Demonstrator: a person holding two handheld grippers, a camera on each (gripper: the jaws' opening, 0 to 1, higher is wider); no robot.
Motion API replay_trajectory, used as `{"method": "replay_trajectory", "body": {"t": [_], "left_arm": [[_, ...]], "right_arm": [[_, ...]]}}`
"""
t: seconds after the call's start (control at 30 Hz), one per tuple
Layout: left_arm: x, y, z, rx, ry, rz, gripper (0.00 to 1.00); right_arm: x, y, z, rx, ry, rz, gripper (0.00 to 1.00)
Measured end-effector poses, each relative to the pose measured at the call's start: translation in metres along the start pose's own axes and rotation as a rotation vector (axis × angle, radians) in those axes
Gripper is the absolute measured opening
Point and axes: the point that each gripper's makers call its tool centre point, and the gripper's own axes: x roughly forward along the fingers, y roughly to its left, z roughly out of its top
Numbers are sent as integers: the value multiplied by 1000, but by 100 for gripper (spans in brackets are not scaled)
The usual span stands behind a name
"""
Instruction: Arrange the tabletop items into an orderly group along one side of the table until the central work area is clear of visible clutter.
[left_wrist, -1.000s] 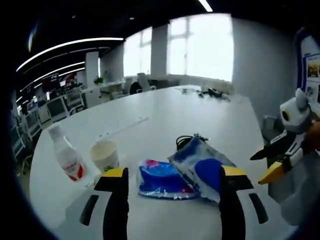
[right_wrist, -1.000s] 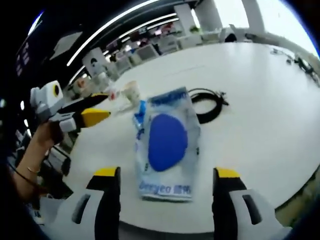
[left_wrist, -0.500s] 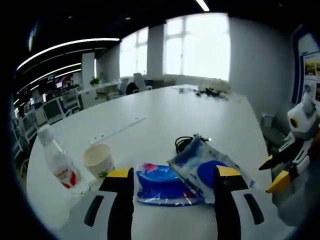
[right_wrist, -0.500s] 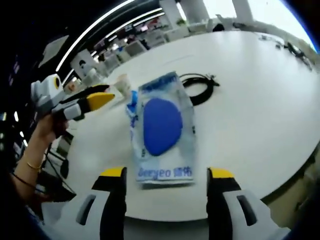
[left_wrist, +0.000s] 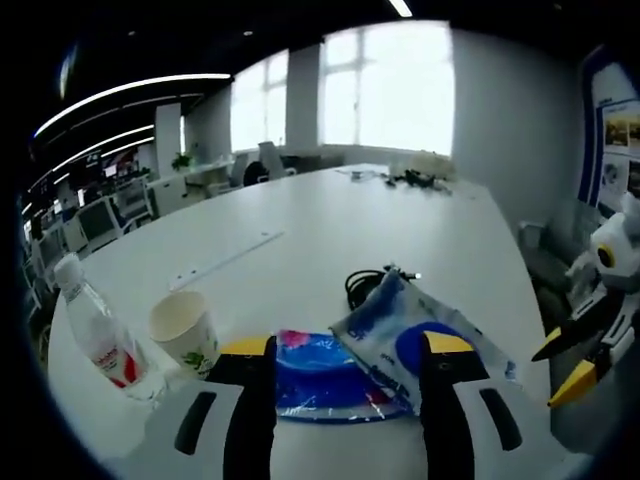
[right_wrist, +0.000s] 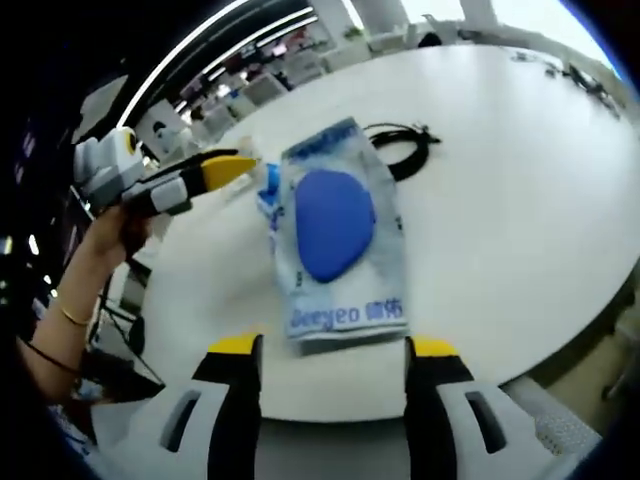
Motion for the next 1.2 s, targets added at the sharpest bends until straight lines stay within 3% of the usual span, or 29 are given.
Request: {"method": "replay_trajectory", "body": {"t": [0.23,0.67,0.8,1.03,1.2], "left_arm": [[11,-2,-6,-18,8,-27,48],[29,-1,-20,-75,46,-41,40],[34,-2,-28,-86,68,-47,37],[39,-5,-31,-121,73,-66,29],[42,-8,-32,-150,73,-79,17]], "right_arm": [[4,5,-6,68,2,8,43],[21,10,-9,155,7,23,33],[25,13,-9,173,-5,30,23],[31,13,-12,234,6,39,18],[34,17,-13,248,12,51,15]]}}
